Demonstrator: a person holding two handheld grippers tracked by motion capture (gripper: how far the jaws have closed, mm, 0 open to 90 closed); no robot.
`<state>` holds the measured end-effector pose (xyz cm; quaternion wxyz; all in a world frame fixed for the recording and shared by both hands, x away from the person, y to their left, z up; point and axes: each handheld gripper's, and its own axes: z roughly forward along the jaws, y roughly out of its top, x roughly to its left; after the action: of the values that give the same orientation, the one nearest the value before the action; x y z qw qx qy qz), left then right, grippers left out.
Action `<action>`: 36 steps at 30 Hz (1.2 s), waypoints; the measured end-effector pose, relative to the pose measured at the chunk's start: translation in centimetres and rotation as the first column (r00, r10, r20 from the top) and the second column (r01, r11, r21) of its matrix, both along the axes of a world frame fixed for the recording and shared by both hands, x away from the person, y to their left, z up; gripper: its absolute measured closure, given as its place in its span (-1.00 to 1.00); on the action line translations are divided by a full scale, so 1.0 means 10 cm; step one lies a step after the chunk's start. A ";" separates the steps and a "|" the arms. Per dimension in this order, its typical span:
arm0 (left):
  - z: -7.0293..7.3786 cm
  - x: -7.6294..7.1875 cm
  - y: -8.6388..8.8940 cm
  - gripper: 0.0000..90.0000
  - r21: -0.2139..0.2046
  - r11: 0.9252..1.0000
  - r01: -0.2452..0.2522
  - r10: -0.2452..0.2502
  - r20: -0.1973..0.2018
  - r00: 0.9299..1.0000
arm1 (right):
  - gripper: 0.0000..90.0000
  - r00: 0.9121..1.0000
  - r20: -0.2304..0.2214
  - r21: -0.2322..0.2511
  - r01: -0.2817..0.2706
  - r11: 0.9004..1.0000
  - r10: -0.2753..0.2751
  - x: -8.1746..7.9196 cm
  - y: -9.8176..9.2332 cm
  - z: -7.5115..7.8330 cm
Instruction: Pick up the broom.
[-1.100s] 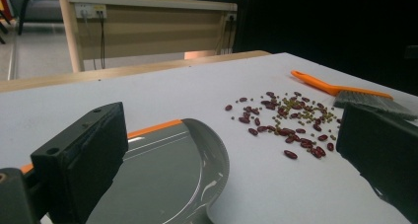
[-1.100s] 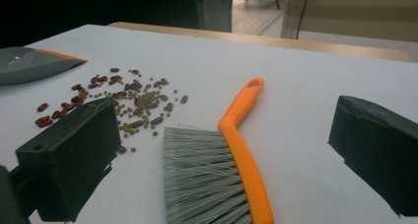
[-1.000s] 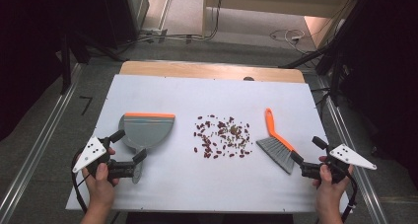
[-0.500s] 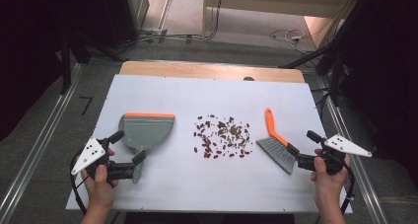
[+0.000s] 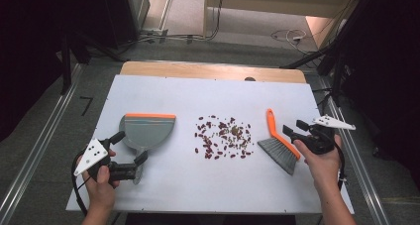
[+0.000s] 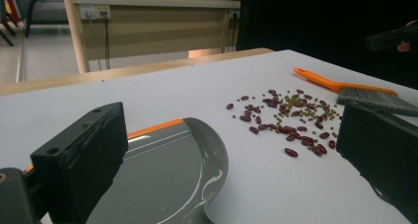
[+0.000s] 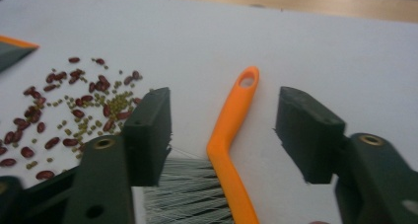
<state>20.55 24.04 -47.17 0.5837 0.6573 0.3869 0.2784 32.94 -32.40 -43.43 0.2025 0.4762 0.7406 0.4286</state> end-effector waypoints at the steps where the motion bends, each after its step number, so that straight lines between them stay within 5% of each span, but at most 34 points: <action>1: 0.00 0.00 0.00 -1.00 0.004 1.000 0.000 0.000 0.000 1.000 | -0.07 1.000 -0.016 -0.013 -0.005 1.000 0.005 0.05 0.01 -0.01; 7: 0.00 -0.01 -0.01 -1.00 0.009 1.000 0.007 -0.007 0.000 1.000 | 0.06 0.993 -0.114 -0.060 -0.040 0.997 0.034 0.31 0.13 -0.02; 12: -0.01 0.00 -0.02 -1.00 0.006 1.000 0.013 -0.013 0.000 1.000 | 0.34 0.972 -0.229 -0.069 -0.060 0.996 0.042 0.50 0.21 -0.05; 15: -0.01 0.00 -0.02 -1.00 0.007 1.000 0.014 -0.014 0.000 1.000 | 0.32 0.962 -0.272 -0.100 -0.051 0.994 0.022 0.62 0.25 -0.08; 18: -0.01 0.00 -0.01 -1.00 0.008 1.000 0.013 -0.013 -0.002 1.000 | 0.18 0.939 -0.345 -0.116 -0.045 0.992 0.003 0.72 0.31 -0.15; 22: -0.01 0.00 0.00 -1.00 0.009 1.000 0.010 -0.010 -0.003 1.000 | 0.18 0.919 -0.392 -0.188 -0.034 0.982 -0.044 0.81 0.38 -0.23; 29: -0.02 0.01 0.00 -1.00 0.008 1.000 0.011 -0.011 -0.003 1.000 | 0.23 0.885 -0.456 -0.229 -0.012 0.973 -0.097 0.89 0.46 -0.32; 32: -0.02 0.00 0.00 -1.00 0.014 1.000 0.011 -0.011 -0.002 1.000 | 0.25 0.876 -0.467 -0.269 -0.010 0.963 -0.122 0.90 0.52 -0.36; 36: -0.01 0.00 -0.01 -1.00 0.019 1.000 0.011 -0.011 0.000 1.000 | 0.30 0.877 -0.444 -0.337 0.029 0.941 -0.186 0.88 0.62 -0.37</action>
<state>20.55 23.97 -47.31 0.5789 0.6650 0.3807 0.2789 41.79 -26.18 -47.14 0.1155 0.5671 0.7991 0.1628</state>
